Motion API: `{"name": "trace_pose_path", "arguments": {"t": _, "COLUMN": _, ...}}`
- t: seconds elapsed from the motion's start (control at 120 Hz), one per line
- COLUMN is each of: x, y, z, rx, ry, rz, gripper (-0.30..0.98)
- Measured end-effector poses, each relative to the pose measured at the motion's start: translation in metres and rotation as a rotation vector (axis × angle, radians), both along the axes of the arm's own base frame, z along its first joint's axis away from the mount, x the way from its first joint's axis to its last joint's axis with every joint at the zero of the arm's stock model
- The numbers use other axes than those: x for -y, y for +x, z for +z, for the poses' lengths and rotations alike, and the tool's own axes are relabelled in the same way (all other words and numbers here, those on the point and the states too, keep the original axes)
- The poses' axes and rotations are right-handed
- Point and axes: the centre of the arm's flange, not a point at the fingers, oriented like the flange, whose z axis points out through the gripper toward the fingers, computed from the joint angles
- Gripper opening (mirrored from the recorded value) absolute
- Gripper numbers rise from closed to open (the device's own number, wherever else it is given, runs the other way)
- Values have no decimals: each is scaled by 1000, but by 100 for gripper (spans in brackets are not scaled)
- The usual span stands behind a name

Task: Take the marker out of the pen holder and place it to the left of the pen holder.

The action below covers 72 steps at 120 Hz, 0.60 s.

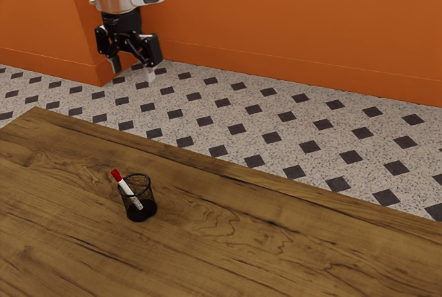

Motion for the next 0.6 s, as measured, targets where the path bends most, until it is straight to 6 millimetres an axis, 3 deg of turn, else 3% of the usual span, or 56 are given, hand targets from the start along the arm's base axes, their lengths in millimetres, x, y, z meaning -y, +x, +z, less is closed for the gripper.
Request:
{"name": "trace_pose_path", "arguments": {"t": 0.3, "x": 1, "y": -5, "z": -10, "rx": -17, "ry": -1, "rz": 7, "gripper": 69}}
{"name": "trace_pose_path", "arguments": {"t": 0.483, "x": -3, "y": -42, "z": -123, "rx": -103, "ry": -25, "rz": -4, "gripper": 69}}
{"name": "trace_pose_path", "arguments": {"t": 0.55, "x": -13, "y": -45, "z": -151, "rx": -101, "ry": -45, "rz": 12, "gripper": 69}}
{"name": "trace_pose_path", "arguments": {"t": 0.6, "x": -24, "y": -46, "z": -160, "rx": -87, "ry": -55, "rz": 36, "gripper": 69}}
